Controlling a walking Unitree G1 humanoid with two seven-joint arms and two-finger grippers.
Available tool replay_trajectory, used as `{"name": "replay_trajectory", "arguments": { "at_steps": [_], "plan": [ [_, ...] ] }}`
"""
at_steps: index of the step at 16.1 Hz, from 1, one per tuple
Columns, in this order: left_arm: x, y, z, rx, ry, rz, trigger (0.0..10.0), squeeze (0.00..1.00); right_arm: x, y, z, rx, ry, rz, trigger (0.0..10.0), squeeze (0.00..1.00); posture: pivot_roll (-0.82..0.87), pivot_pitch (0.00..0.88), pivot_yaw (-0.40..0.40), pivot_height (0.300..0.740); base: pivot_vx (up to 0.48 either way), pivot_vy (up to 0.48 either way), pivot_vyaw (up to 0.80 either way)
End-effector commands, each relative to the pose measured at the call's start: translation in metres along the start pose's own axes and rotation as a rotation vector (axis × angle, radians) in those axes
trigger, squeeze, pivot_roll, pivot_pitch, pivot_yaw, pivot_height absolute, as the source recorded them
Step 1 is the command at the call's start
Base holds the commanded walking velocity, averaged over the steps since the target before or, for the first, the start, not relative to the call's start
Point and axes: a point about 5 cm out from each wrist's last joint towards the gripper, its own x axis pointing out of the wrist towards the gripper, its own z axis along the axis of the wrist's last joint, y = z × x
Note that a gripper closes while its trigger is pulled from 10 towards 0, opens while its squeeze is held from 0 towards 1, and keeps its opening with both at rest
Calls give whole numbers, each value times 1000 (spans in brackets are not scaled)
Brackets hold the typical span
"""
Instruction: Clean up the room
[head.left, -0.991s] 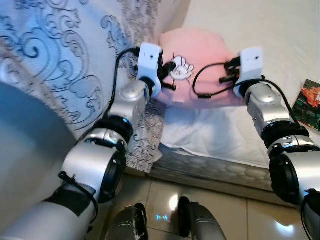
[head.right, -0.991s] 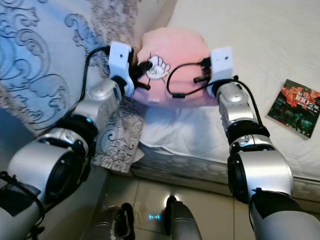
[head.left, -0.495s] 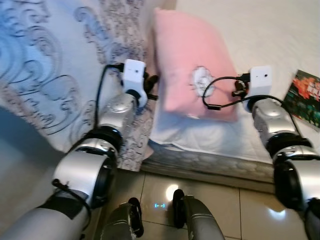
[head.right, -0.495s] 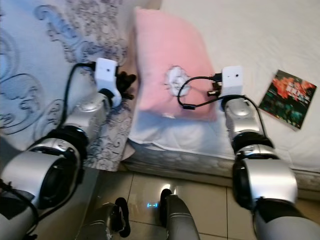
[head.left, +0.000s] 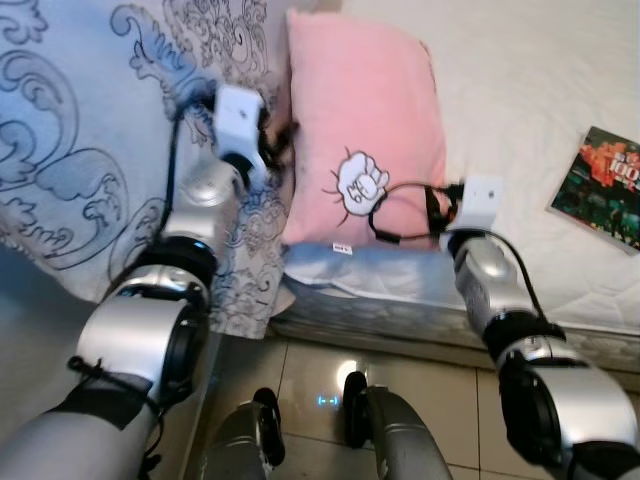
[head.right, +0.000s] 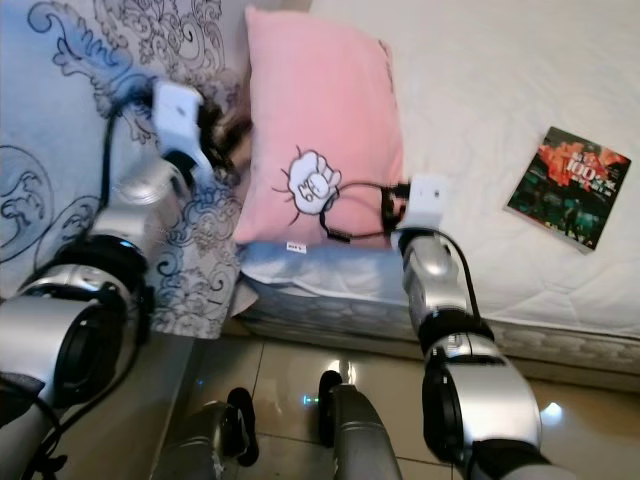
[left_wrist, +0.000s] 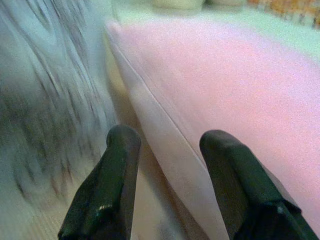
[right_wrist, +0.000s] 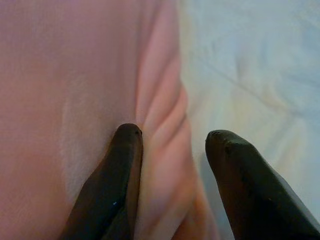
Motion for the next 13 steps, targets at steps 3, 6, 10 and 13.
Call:
{"name": "replay_trajectory", "arguments": {
  "at_steps": [3, 6, 10, 13],
  "plan": [
    [-22, 39, 48, 97, -246, 111, 10000, 0, -14, 10, -43, 124, 151, -16, 10000, 0, -24, 245, 47, 740, 0, 0, 0],
    [-44, 11, 81, 143, -402, 68, 10000, 0, -3, 40, -23, 179, 100, 76, 10000, 0, 2, 226, 32, 740, 0, 0, 0],
    [-67, -30, 44, 34, -289, -8, 10000, 0, 5, 54, 0, 182, 43, 142, 10000, 0, 6, 215, 19, 740, 0, 0, 0],
    [-98, -77, 16, -86, -144, -73, 10000, 0, 13, 76, 20, 286, 33, 200, 10000, 0, 13, 208, 5, 740, 0, 0, 0]
  ]
}}
